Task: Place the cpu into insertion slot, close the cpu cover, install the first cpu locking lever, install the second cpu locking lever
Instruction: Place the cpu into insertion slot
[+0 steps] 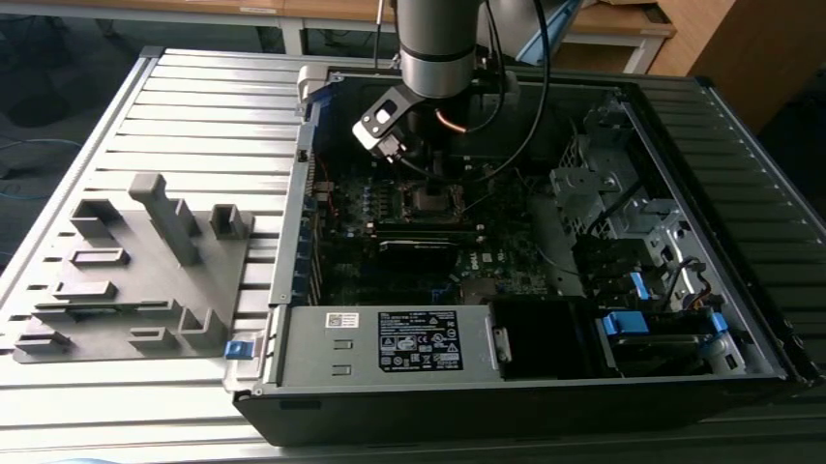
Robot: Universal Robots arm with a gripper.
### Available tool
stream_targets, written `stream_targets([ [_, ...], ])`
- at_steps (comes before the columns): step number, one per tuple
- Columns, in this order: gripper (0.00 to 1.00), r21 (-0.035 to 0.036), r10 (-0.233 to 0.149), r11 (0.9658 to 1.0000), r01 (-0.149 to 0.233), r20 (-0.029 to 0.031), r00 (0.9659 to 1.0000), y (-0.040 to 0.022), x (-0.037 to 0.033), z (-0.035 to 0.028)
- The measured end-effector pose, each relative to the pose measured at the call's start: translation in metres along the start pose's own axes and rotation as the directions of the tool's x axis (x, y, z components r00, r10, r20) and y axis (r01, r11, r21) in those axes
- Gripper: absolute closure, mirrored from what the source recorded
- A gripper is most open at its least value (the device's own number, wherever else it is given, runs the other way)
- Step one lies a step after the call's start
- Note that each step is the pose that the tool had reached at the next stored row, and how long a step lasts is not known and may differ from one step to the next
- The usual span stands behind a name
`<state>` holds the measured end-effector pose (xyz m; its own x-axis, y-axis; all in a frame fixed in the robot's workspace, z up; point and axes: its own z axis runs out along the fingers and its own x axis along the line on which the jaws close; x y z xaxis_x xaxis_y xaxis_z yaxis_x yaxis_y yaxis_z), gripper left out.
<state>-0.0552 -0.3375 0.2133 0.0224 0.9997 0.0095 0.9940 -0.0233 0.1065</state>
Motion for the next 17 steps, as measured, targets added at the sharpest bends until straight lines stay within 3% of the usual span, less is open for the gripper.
stream_targets([
  [2, 0.89, 0.0259, 0.0, 0.9997, 0.0, 0.0008, 1.0, 0.0003, 0.0, 0.0001],
  [3, 0.89, 0.0315, 0.0, 0.9995, 0.0, 0.0011, 1.0, 0.0004, 0.0, 0.0001],
  [6, 0.89, 0.0362, 0.0, 0.9993, 0.0, 0.001, 1.0, 0.0004, 0.0, 0.0002],
  [13, 0.89, 0.0362, 0.0, 0.9993, 0.0, 0.0009, 1.0, -0.0003, -0.0001, 0.0078],
  [17, 0.89, 0.0363, 0.0, 0.9993, 0.0, 0.001, 1.0, -0.0004, 0.0041, 0.0084],
])
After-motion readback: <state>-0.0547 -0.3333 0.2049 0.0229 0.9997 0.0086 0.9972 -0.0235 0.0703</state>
